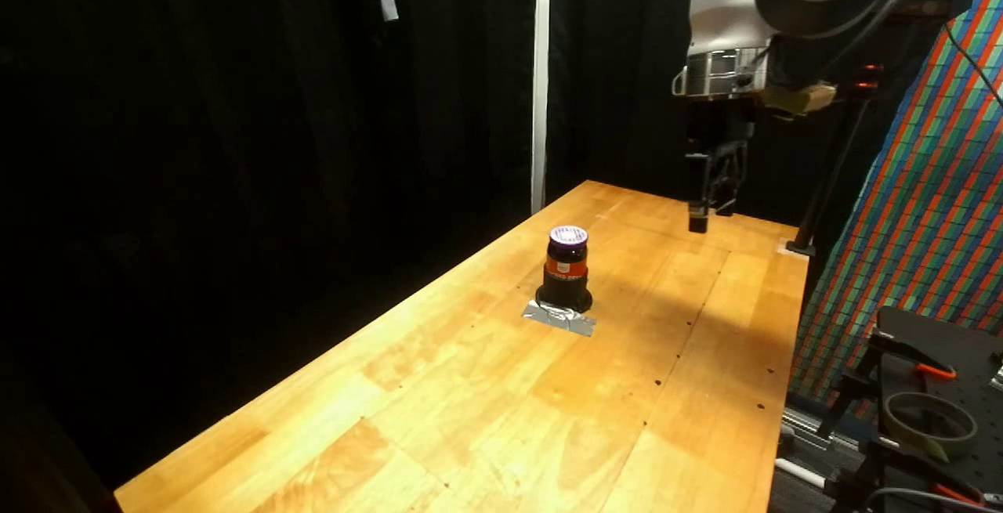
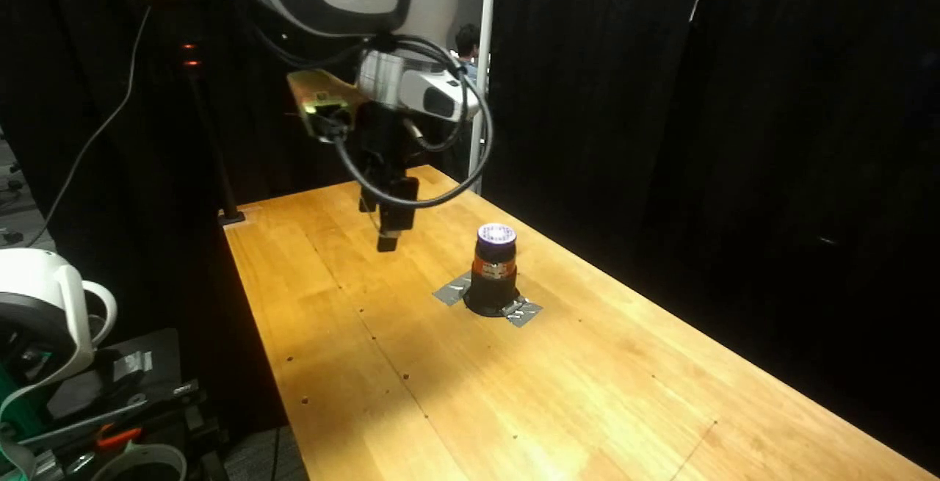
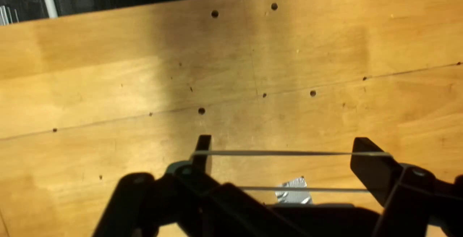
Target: Put the elastic around the bottle
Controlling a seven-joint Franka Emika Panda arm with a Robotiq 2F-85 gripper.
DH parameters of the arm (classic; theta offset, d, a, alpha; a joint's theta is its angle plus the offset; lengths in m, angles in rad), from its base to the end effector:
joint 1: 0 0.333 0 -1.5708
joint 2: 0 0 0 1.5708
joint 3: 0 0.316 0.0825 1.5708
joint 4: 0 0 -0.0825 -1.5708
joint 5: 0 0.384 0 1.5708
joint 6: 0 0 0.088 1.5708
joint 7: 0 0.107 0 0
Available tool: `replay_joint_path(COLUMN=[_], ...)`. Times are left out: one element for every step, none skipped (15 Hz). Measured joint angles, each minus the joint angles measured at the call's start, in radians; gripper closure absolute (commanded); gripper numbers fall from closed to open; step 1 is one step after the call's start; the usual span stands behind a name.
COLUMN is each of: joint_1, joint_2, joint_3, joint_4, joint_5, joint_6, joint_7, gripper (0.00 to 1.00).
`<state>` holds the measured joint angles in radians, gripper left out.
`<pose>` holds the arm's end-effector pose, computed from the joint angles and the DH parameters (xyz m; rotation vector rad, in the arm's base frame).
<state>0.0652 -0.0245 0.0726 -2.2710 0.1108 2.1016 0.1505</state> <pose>0.4923 0.0736 0.3567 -3.0623 0.1163 0.2398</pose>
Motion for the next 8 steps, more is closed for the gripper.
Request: replay_joint_path(joint_1=[-0.001, -0.002, -0.002, -0.002, -0.001, -0.001, -0.001, 0.000], joint_2=[0.052, 0.106, 0.156, 0.208, 0.259, 0.317, 0.367, 0.418], joint_3=[-0.002, -0.003, -0.004, -0.004, -0.004, -0.004, -0.004, -0.004], joint_4=[0.059, 0.122, 0.182, 0.241, 0.299, 0.362, 0.416, 0.472], joint_5=[-0.018, -0.031, -0.040, -0.047, -0.050, -0.051, -0.053, -0.056], joint_6=[0.003, 0.006, 0.007, 0.008, 0.009, 0.010, 0.010, 0.010], joint_7=[-0.001, -0.005, -0.014, -0.023, -0.038, -0.056, -0.067, -0.076], gripper=[0.00, 0.00, 0.00, 0.00, 0.00, 0.00, 0.00, 0.00])
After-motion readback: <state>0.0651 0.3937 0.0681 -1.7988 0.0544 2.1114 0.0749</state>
